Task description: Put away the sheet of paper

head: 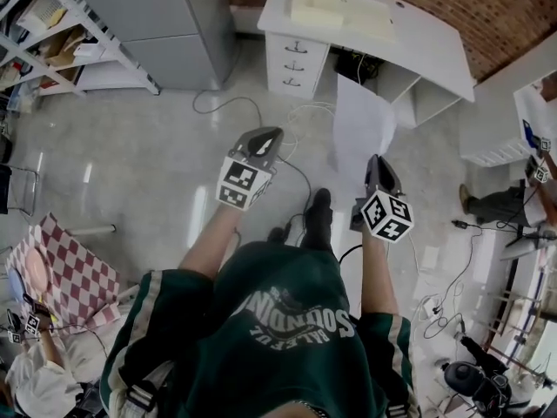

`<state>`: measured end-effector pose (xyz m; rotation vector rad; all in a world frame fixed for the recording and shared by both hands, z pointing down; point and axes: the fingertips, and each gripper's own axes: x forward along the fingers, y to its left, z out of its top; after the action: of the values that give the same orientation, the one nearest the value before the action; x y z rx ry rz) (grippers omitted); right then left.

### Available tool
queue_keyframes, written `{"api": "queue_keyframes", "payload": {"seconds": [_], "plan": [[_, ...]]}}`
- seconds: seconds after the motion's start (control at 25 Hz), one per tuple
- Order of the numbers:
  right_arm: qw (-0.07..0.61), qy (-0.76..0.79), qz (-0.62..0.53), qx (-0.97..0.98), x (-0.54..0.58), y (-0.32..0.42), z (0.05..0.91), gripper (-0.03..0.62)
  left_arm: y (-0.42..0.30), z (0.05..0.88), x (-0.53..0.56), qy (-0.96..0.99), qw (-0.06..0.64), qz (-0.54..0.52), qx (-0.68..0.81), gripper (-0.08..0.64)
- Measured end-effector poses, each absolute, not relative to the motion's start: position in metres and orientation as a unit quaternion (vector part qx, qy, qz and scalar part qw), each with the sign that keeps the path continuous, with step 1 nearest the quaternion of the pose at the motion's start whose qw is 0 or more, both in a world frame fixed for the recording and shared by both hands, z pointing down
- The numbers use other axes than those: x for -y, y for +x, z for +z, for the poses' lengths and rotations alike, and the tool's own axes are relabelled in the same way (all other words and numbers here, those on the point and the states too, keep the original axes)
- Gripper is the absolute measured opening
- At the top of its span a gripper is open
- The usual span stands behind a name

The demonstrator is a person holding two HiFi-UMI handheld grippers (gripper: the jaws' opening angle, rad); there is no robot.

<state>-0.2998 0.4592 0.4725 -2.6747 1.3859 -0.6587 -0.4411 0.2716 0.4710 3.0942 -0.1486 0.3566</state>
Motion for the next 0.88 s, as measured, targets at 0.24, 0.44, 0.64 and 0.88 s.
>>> {"api": "queue_keyframes", "payload": {"seconds": [0.24, 0.44, 0.64, 0.88], "plan": [[0.035, -0.859, -0.222, -0.461, -0.435, -0.277, 0.481, 0.002, -0.429, 0.476, -0.251, 0.99, 0.014, 0.121, 0.066, 0.011], [0.04, -0.852, -0.226, -0.471, -0.409, -0.244, 0.488, 0.002, -0.403, 0.481, -0.23, 0.989, 0.014, 0.126, 0.08, 0.011], [0.042, -0.843, -0.236, -0.481, -0.387, -0.201, 0.49, 0.002, -0.363, 0.483, -0.211, 0.987, 0.018, 0.133, 0.093, 0.011], [0.04, -0.835, -0.246, -0.491, -0.368, -0.15, 0.492, 0.002, -0.313, 0.483, -0.197, 0.985, 0.022, 0.14, 0.1, 0.011]]}}
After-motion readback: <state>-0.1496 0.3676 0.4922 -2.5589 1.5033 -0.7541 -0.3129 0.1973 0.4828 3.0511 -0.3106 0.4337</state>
